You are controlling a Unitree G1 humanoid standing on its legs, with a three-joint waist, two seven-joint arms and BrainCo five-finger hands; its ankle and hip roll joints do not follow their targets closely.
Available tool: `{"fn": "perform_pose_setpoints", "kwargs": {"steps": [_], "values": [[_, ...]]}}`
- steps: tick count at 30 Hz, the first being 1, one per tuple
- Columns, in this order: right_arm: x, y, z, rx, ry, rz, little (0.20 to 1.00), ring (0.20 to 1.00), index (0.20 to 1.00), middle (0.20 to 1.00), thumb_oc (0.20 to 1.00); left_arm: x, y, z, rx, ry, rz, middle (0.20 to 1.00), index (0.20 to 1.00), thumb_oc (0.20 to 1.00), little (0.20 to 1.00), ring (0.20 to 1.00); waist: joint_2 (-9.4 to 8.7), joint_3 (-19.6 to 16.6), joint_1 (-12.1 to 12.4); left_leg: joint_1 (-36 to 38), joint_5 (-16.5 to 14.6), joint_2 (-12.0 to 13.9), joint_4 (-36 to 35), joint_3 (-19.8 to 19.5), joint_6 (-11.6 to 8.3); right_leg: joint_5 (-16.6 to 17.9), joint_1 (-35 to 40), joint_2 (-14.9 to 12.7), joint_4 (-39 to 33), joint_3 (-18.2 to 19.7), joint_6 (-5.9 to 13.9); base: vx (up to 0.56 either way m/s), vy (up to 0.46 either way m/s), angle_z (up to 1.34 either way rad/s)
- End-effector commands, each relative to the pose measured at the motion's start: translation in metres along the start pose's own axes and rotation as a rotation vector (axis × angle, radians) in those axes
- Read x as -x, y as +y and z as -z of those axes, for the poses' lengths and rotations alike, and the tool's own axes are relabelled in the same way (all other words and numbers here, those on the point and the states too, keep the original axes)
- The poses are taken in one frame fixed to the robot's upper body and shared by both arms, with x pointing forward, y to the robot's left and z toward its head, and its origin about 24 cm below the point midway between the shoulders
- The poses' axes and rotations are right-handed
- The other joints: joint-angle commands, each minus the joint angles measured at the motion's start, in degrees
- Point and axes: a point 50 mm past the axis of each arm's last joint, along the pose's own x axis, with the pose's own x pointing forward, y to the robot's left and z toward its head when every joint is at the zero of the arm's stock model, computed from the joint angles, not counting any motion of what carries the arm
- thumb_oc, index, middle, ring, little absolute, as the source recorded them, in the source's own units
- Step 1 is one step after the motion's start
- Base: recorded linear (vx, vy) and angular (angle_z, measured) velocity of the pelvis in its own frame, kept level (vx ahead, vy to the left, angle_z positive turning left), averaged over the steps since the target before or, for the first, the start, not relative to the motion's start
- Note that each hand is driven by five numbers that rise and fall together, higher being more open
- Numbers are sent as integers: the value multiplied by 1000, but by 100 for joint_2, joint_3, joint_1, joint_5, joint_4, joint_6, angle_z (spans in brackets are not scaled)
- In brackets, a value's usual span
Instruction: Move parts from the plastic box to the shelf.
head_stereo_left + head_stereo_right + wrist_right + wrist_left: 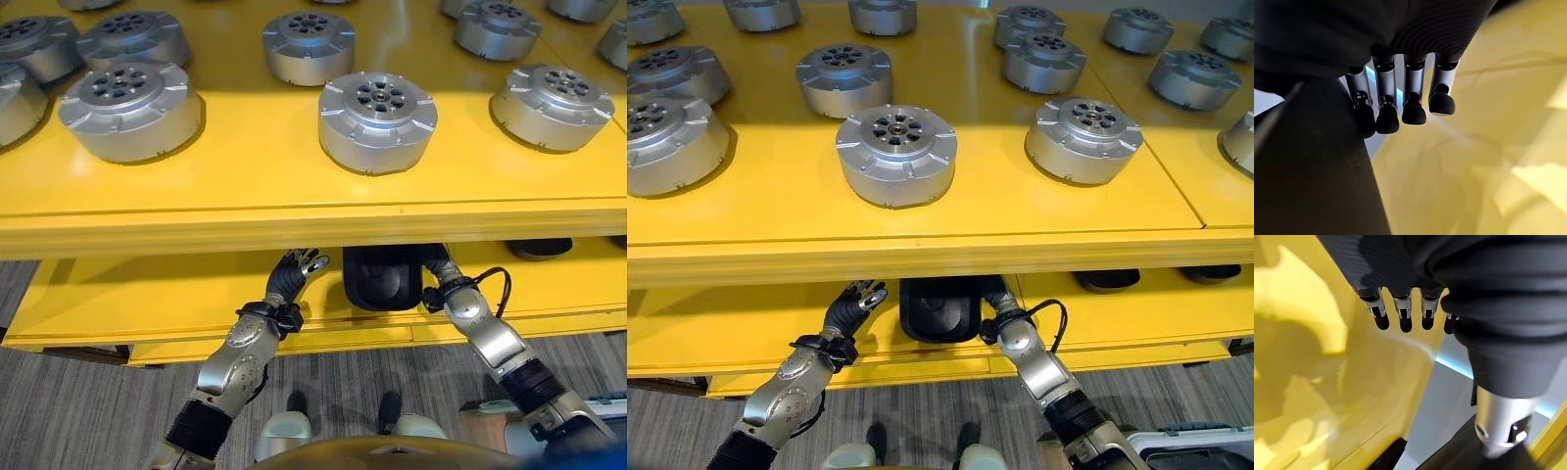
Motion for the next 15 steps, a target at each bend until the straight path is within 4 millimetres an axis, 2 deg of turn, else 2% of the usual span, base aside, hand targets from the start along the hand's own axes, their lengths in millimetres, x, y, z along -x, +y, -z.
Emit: {"fn": "perform_pose_setpoints", "kwargs": {"steps": [1, 4, 8, 10, 12, 15], "values": [[-20, -22, -47, 38, -178, 83, 200, 200, 200, 200, 200, -2, -20, -25, -12, -85, 130, 1000, 1000, 1000, 1000, 1000, 14, 112, 139, -91, -144, -224, 140, 140, 278, -444, 23, -70, 789, -93, 106, -18, -36, 9], [-30, -34, -49, 106, -167, 87, 200, 200, 200, 200, 200, -3, -22, -24, -34, -60, 161, 1000, 1000, 1000, 1000, 1000, 13, 166, 235, -132, -123, -219, 160, 102, 254, -445, 52, -47, 773, -150, 89, -25, -28, 8], [-40, -46, -46, 165, -128, 104, 200, 200, 200, 200, 200, -2, -19, -35, -58, -146, 141, 1000, 1000, 1000, 1000, 1000, 2, 240, 358, -180, -106, -214, 220, 31, 237, -459, 76, -13, 803, -204, 60, -23, -24, 10], [-45, -53, -40, 179, -78, 136, 200, 200, 200, 200, 200, 3, -12, -67, -64, -363, 33, 1000, 1000, 1000, 1000, 1000, -80, 347, 533, -290, -122, -212, 350, -84, 231, -479, 94, 6, 866, -275, 39, -40, -117, 9], [-48, -54, -38, 165, -59, 159, 200, 200, 200, 200, 200, 8, -7, -83, -32, -440, 18, 1000, 1000, 1000, 1000, 1000, -150, 440, 643, -394, -141, -216, 446, -148, 228, -503, 81, 30, 915, -304, 23, -57, -124, 13], [-50, -57, -38, 140, -50, 177, 200, 200, 200, 200, 200, 11, -4, -95, -33, -501, -7, 1000, 1000, 1000, 1000, 1000, -203, 528, 717, -485, -150, -209, 522, -191, 221, -531, 50, 54, 983, -338, 11, -72, -108, 24]]}}
